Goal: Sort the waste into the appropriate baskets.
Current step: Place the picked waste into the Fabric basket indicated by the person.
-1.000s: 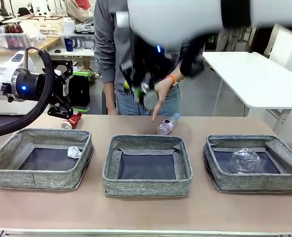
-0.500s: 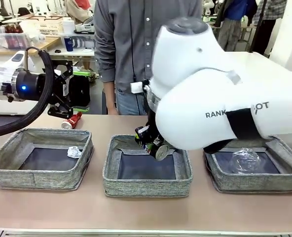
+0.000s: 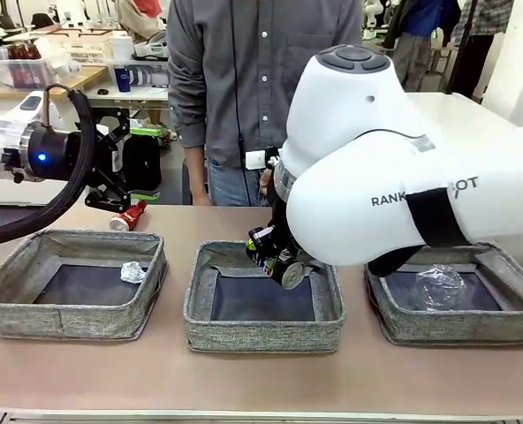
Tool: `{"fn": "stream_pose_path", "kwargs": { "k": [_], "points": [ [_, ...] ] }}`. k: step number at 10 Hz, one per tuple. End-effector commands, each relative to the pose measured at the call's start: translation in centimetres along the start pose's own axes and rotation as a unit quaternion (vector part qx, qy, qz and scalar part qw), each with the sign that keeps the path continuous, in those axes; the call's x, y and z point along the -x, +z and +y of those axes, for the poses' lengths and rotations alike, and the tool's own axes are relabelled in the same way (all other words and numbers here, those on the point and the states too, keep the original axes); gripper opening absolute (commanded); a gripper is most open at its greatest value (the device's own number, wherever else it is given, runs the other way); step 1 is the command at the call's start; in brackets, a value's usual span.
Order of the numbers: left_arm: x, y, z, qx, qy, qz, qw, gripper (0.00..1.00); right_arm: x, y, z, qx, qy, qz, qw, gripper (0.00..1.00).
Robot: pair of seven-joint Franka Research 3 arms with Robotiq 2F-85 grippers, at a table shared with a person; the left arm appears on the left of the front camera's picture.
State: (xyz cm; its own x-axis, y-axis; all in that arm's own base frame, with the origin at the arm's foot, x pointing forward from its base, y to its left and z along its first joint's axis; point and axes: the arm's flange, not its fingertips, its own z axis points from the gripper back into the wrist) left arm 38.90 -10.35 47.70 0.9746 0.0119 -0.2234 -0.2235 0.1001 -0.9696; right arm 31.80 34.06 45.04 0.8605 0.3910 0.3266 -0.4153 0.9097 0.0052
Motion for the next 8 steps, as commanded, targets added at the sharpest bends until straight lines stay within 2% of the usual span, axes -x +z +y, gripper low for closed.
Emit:
{"fn": "stream_pose_path", "kwargs": {
  "k": [1, 2, 3, 8],
  "points": [
    [0.2, 0.1, -0.1, -0.003, 0.001, -0.001, 1.0, 1.0, -0.3, 0.6, -0.3, -0.015, 0.015, 0.012, 1.0, 0.95],
    [0.2, 0.1, -0.1, -0.003, 0.001, -0.001, 1.0, 1.0, -0.4, 0.9, -0.3, -0.011, 0.012, 0.012, 1.0, 0.94],
    [0.2, 0.1, -0.1, -0.003, 0.001, -0.001, 1.0, 1.0, -0.5, 1.0, -0.3, -0.012, 0.008, 0.013, 1.0, 1.0],
    [0.2, 0.1, -0.1, -0.003, 0.001, -0.001, 1.0, 1.0, -0.9, 1.7, -0.9, -0.019, -0.011, 0.013, 1.0, 1.0]
  ]
}}
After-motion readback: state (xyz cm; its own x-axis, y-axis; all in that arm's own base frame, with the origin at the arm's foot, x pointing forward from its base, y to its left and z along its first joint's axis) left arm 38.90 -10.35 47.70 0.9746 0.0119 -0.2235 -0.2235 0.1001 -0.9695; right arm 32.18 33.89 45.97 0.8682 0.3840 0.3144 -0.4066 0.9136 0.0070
